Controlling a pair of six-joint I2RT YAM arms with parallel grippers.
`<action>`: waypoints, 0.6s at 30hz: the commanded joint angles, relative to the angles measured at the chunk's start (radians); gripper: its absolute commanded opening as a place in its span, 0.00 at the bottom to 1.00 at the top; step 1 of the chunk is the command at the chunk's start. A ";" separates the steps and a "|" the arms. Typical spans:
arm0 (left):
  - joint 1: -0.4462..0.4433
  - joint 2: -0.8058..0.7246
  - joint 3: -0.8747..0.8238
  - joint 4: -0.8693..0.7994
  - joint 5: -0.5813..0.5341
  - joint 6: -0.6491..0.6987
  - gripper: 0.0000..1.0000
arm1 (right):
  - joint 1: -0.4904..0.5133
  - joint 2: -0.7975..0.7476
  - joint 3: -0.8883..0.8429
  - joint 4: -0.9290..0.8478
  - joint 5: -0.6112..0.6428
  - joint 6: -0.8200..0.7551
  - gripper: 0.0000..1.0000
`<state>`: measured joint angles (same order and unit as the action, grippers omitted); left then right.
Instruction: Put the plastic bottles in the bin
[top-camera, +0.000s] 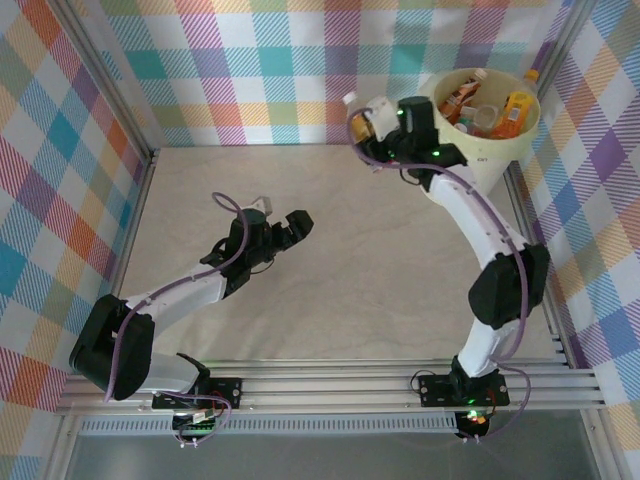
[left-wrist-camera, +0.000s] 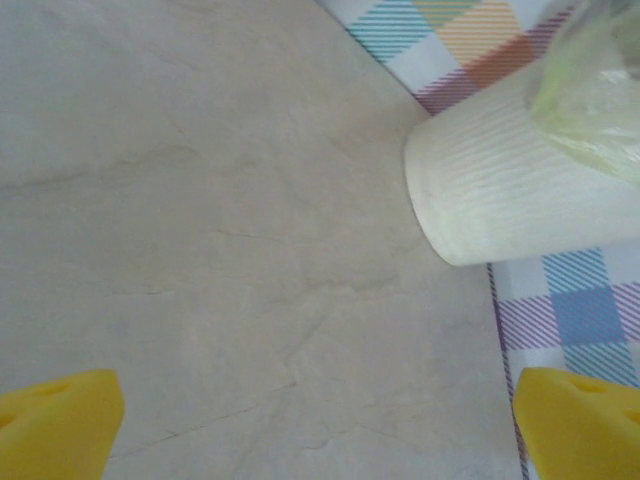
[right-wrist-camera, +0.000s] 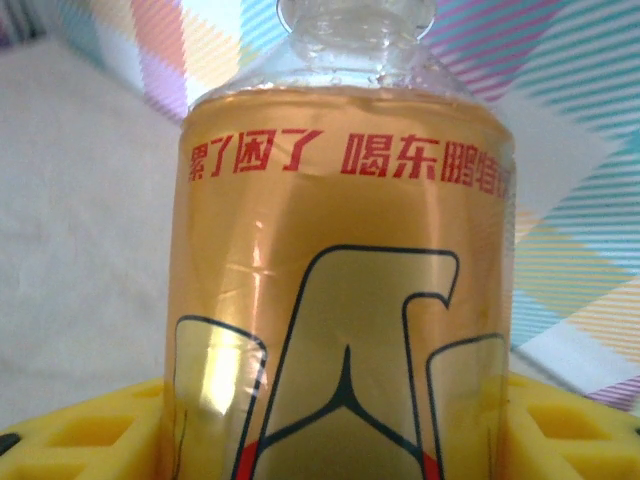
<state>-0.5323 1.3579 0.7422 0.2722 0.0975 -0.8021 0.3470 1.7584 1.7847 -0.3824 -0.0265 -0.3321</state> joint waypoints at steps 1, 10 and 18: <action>-0.025 -0.011 0.014 0.064 0.043 0.041 1.00 | -0.079 -0.041 0.052 0.062 -0.053 0.124 0.41; -0.038 -0.006 0.021 0.049 0.027 0.041 1.00 | -0.321 0.005 0.214 0.094 -0.040 0.525 0.41; -0.038 -0.011 0.020 0.032 0.001 0.045 1.00 | -0.417 0.237 0.539 -0.035 -0.025 0.717 0.44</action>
<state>-0.5674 1.3582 0.7429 0.2913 0.1158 -0.7757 -0.0612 1.9209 2.2436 -0.3626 -0.0521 0.2565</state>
